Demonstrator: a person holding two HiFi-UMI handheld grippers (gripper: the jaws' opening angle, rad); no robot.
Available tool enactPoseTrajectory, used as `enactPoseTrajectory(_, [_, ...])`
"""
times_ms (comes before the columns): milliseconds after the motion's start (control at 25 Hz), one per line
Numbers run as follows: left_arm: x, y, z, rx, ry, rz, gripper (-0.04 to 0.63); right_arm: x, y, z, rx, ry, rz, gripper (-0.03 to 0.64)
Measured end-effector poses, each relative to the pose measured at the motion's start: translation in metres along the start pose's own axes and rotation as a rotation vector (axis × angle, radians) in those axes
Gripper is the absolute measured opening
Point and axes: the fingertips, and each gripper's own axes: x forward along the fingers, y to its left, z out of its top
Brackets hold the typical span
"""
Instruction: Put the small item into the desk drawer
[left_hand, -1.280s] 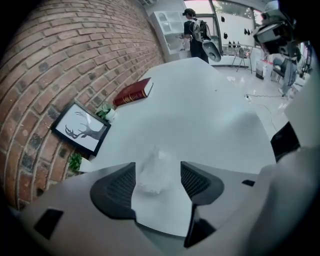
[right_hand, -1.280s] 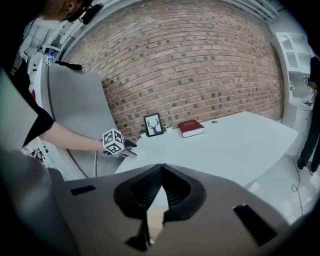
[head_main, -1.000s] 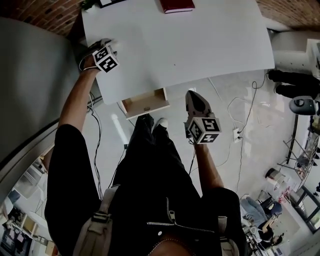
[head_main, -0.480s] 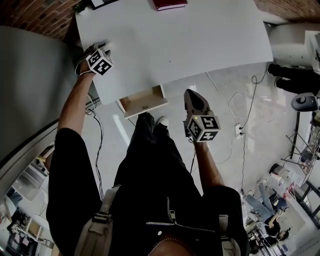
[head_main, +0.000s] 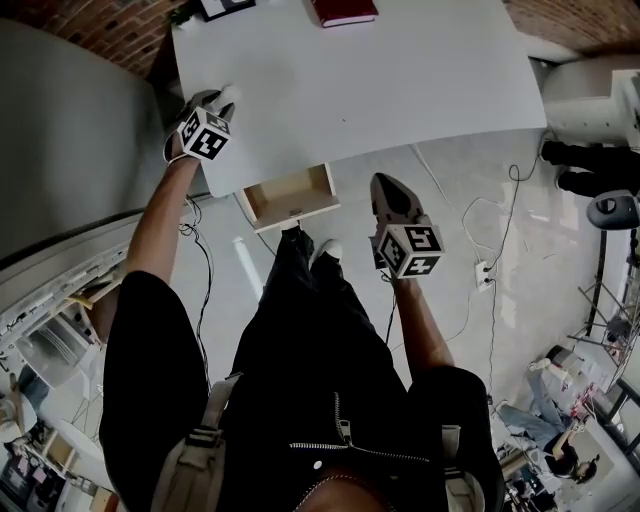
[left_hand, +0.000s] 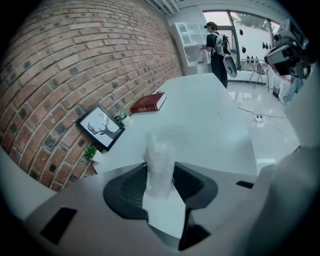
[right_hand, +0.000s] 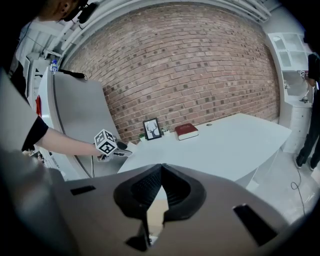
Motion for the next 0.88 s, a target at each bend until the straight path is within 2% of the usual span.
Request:
enactPoseTrajectory(240, [-0.044,-0.017,-0.001,-0.076,-0.04,0.037,0.169,-0.016,0.007,0.003,-0.02,-0.025,0.037,0.006])
enactPoseTrajectory(880, [-0.156,-0.092,0.016,-0.172,-0.168,0.099,0.169,-0.055,0.021,0.004,-0.058,-0.076,0.131,0.006])
